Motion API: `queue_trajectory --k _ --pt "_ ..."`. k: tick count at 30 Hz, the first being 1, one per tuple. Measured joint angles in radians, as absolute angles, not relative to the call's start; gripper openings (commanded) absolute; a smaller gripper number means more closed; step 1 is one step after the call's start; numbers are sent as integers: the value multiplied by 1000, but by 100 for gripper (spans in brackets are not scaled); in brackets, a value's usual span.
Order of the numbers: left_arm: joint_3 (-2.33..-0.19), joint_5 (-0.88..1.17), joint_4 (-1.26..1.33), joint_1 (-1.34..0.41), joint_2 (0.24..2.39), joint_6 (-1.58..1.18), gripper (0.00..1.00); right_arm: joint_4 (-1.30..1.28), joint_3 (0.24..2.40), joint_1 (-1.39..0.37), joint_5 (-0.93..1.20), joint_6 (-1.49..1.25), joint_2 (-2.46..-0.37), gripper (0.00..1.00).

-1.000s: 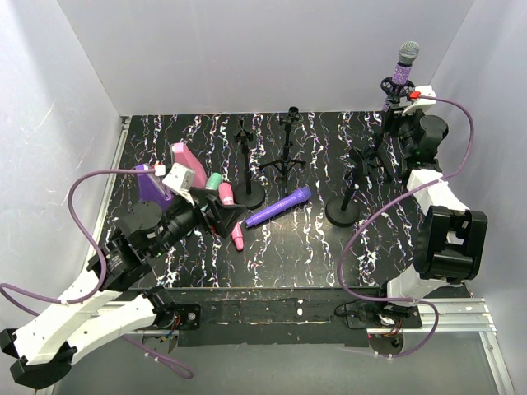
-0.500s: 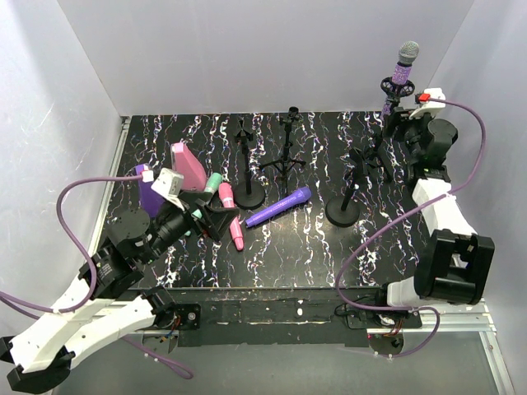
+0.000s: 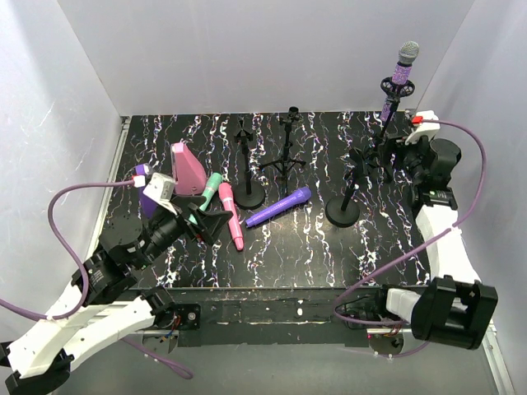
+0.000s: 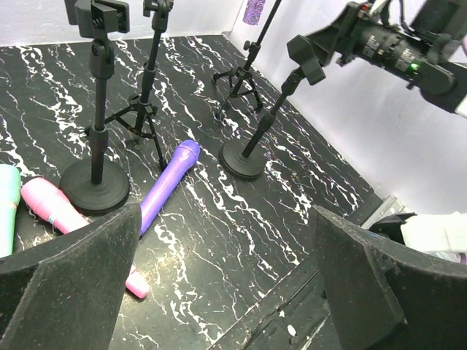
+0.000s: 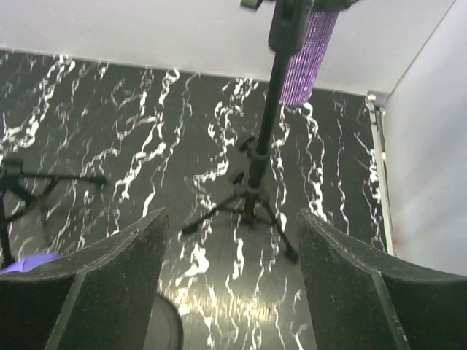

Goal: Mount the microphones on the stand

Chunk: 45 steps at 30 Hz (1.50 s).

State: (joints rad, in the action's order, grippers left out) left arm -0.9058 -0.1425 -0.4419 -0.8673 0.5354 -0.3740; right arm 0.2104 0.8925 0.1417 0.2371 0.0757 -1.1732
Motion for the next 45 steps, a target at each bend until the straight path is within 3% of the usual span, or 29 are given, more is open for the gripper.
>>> queue_trajectory --k 8,22,35,38,45 --pt "-921 -194 -508 -867 596 -422 98 -145 892 178 279 145 -945 98" --pt "-997 -162 -513 -847 955 -420 98 -511 804 295 626 317 -773 97" --pt "-1010 183 -379 -667 1085 -500 98 -630 650 295 1026 596 -821 96" --pt "-1087 221 -412 -667 1125 -526 98 -638 650 295 1058 612 -837 96" --pt "-1554 317 -465 -694 1386 -552 98 -652 651 295 1088 630 -838 96"
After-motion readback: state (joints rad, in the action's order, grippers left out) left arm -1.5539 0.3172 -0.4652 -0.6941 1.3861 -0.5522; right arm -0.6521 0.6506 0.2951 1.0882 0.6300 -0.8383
